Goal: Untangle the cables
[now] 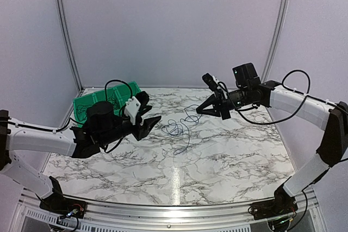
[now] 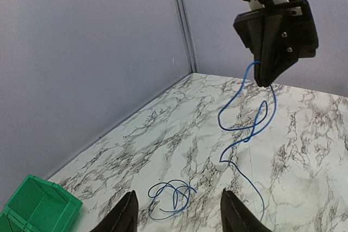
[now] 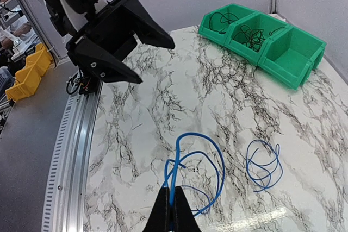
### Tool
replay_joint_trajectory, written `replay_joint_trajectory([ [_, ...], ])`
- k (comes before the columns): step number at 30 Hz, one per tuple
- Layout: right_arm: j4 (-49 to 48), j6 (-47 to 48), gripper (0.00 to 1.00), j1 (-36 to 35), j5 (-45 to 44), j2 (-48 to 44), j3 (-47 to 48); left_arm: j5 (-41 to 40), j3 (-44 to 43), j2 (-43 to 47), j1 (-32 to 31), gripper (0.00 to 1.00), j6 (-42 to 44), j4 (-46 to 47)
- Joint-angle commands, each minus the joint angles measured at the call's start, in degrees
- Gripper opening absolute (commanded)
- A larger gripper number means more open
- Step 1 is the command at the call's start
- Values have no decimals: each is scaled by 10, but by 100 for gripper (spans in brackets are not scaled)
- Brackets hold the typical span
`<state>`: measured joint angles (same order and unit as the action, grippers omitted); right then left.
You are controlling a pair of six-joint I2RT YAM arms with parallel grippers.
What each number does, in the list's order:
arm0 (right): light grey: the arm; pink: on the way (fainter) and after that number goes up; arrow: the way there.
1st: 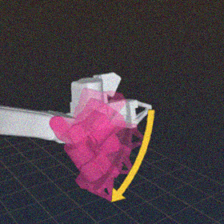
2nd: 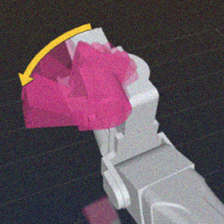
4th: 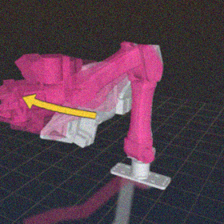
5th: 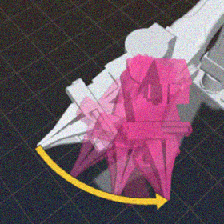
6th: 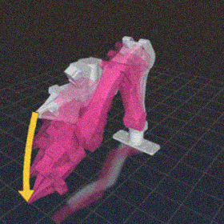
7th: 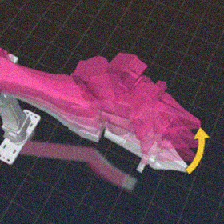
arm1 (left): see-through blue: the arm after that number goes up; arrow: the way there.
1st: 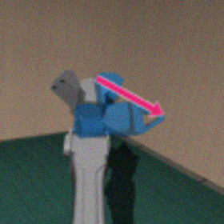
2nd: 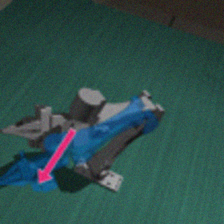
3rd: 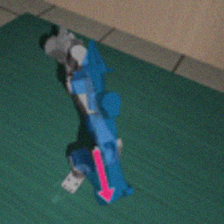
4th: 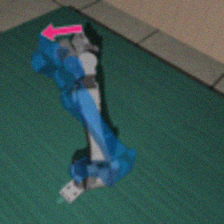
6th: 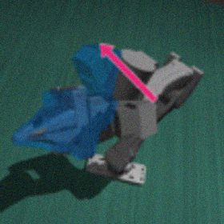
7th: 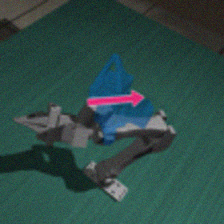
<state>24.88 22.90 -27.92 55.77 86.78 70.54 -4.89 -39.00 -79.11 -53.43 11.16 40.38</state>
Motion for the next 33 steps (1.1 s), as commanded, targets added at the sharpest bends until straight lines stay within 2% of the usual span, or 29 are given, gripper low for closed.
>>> replay_joint_trajectory([
  [1, -22, -12, 0, 2, -14, 5, 2, 47, -48, 0, -21, 53, 82, -111],
  [12, -23, -15, 0, 2, -14, 7, 1, 70, -110, -86, -59, 52, 109, -134],
  [24, -15, -9, 0, 2, 2, 1, 2, -59, -196, -186, -61, 47, 115, -126],
  [27, -14, -8, 0, 3, 3, 1, 2, -57, -211, -208, -57, 45, 106, -115],
  [30, -14, -8, 0, 3, 3, -1, 2, -42, -223, -226, -54, 39, 103, -107],
  [33, -14, -7, 0, 4, 3, -3, 1, -38, -231, -237, -51, 30, 102, -105],
])
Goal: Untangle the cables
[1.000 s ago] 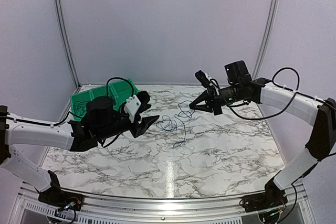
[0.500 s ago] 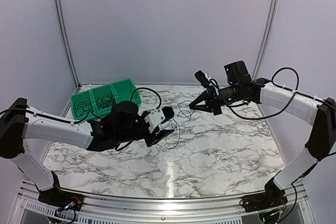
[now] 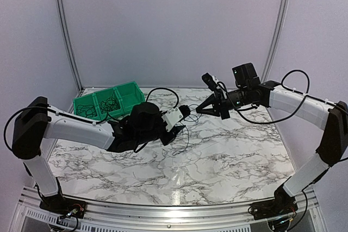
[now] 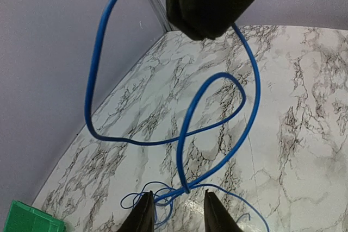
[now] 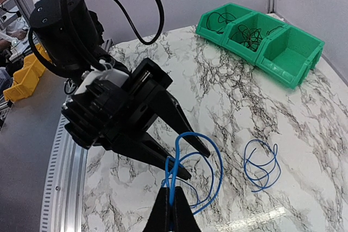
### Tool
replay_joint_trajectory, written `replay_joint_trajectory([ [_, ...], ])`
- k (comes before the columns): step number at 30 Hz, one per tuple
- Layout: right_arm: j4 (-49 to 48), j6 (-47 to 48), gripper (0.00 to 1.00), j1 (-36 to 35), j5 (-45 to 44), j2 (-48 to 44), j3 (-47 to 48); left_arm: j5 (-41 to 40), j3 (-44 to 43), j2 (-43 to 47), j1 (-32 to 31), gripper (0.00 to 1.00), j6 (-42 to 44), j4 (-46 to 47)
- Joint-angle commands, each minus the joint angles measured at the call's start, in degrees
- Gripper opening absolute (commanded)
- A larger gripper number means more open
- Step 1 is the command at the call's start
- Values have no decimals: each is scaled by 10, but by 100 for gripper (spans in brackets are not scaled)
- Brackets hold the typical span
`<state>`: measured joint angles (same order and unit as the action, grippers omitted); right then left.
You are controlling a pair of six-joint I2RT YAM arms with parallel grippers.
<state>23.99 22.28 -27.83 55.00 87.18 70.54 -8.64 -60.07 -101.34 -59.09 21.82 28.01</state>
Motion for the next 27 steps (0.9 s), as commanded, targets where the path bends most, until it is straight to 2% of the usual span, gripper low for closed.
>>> replay_joint_trajectory([
  [1, -5, -1, 0, 4, 10, -7, 1, -1, -21, -16, 6, 26, -6, 19],
  [5, -6, 0, 0, 5, 10, -6, 0, -5, -17, -16, 10, 10, -10, 31],
  [9, -11, -5, 0, 7, 3, -1, -1, -24, -1, -2, 12, 0, -13, 54],
  [20, -116, -168, 0, 48, -180, 28, -40, -61, 78, 104, 6, 0, -31, 110],
  [27, -88, -180, 16, 48, -130, 85, -17, -83, 104, 140, 2, 0, -35, 150],
])
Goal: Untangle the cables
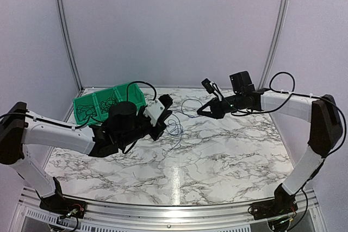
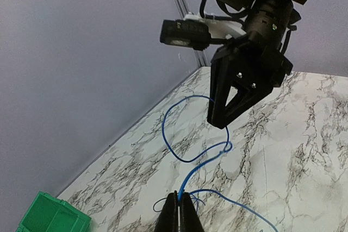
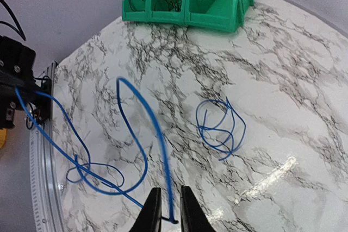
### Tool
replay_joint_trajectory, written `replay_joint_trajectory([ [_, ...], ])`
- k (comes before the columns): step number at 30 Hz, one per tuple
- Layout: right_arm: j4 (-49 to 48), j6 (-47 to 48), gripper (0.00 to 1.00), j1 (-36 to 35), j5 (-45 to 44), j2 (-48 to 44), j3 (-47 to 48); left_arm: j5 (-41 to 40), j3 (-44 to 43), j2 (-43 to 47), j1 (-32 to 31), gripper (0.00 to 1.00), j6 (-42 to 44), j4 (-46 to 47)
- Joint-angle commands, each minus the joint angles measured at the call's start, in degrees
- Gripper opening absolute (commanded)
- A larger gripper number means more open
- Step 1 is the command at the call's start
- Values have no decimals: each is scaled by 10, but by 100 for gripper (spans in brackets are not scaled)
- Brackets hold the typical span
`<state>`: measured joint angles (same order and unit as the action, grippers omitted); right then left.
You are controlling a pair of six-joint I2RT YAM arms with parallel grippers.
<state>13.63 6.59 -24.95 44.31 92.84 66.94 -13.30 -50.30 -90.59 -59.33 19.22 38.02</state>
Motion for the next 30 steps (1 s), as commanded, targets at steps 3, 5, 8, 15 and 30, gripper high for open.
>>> replay_joint_trajectory([
  [3, 22, -11, 28, 19, -42, 29, 23, -50, 7, 39, 4, 0, -9, 52],
  [5, 26, 2, 30, 19, -67, 26, 25, -57, 7, 48, 4, 0, -6, 52],
  [8, 29, 13, 31, 19, -78, 21, 26, -67, 7, 58, 5, 0, 2, 52],
  [15, 41, 35, 36, 19, -77, 13, 32, -105, -15, 70, 18, 0, 8, 15],
  [30, 45, 99, 37, 19, -113, -30, 22, -111, -158, 53, 150, 0, -144, -220],
])
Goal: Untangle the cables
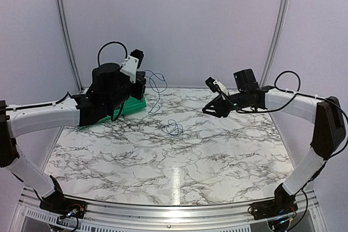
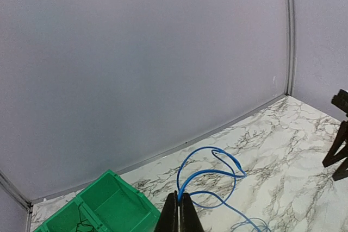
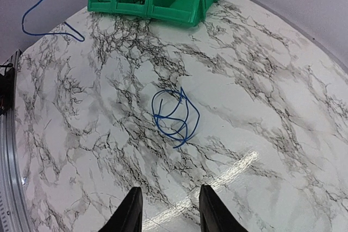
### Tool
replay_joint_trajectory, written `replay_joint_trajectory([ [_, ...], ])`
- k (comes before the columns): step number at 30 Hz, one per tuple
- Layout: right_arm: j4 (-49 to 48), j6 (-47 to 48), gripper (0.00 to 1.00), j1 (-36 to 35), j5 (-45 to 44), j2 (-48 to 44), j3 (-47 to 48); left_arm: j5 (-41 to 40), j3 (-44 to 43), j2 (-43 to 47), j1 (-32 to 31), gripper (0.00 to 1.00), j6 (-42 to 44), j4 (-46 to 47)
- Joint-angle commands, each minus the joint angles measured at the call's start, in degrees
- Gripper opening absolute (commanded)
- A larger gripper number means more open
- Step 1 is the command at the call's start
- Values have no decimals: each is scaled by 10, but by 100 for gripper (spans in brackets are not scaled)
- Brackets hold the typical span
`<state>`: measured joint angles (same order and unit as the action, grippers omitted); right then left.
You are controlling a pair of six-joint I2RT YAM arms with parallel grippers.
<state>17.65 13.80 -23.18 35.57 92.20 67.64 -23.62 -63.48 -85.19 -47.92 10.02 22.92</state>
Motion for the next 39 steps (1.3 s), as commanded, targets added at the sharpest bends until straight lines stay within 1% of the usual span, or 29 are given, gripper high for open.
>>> replay_joint_trajectory([
  [1, 5, 31, 37, 2, -29, -26, 14, -5, -32, -4, 46, 0, -58, -72],
  [5, 7, 44, 37, 2, -33, -35, 13, 4, -56, -20, 91, 0, -69, -76],
  [9, 14, 58, 36, 2, -32, -42, 14, 40, -78, -50, 142, 0, -96, -76],
  [14, 44, 79, 34, 5, -36, -60, 34, 64, -120, -115, 184, 0, -122, -78],
  [17, 68, 108, 33, 6, -56, -93, 33, 74, -143, -159, 204, 0, -131, -78],
  [21, 67, 135, 30, 6, -88, -162, -35, 105, -176, -218, 232, 0, -151, -77],
  [25, 4, 135, 29, 11, -105, -250, -164, 129, -214, -275, 256, 0, -167, -78],
  [27, -10, 146, 29, 27, -90, -272, -194, 136, -236, -298, 264, 0, -173, -78],
  [30, -9, 141, 29, 58, -80, -256, -188, 145, -262, -328, 279, 0, -181, -78],
  [34, -15, 147, 29, 63, -92, -227, -184, 157, -285, -357, 299, 0, -195, -79],
  [39, -16, 158, 28, 62, -103, -192, -183, 189, -274, -360, 312, 0, -220, -79],
])
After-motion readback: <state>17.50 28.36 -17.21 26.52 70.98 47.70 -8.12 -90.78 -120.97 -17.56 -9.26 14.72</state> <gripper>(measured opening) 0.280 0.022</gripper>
